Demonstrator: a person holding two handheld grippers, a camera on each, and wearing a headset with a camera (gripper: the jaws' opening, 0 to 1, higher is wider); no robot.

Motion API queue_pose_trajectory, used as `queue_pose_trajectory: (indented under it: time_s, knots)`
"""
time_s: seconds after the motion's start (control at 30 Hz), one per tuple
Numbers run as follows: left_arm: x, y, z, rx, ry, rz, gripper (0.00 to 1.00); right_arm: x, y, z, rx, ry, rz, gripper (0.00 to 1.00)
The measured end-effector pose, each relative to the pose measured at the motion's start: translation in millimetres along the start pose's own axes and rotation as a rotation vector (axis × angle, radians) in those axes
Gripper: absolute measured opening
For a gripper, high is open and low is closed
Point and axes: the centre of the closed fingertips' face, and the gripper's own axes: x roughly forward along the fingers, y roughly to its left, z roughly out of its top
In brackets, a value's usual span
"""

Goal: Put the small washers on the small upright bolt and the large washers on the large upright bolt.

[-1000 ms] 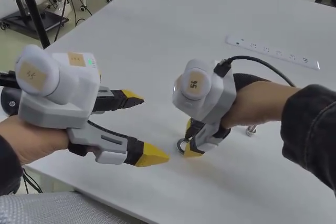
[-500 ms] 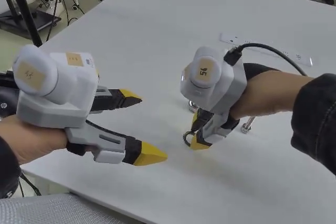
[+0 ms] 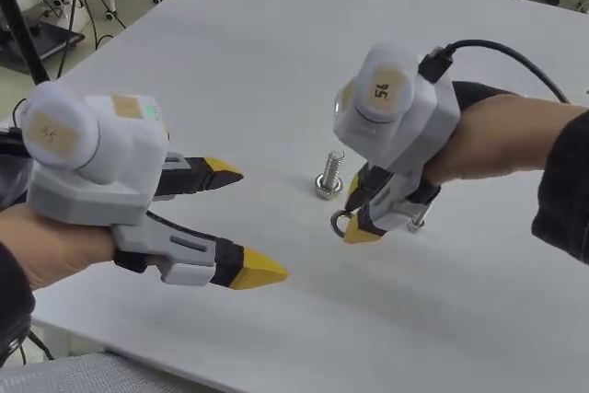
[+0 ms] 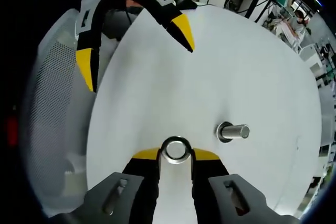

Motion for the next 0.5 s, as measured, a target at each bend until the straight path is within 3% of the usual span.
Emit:
queue_pose_trajectory:
  time_s: [0.5]
  knots:
    - [4.0, 10.1, -4.3, -0.017, 0.001, 0.015, 0.76, -35.4, -22.7, 5.2, 0.008, -0.032, -0.063, 0.23]
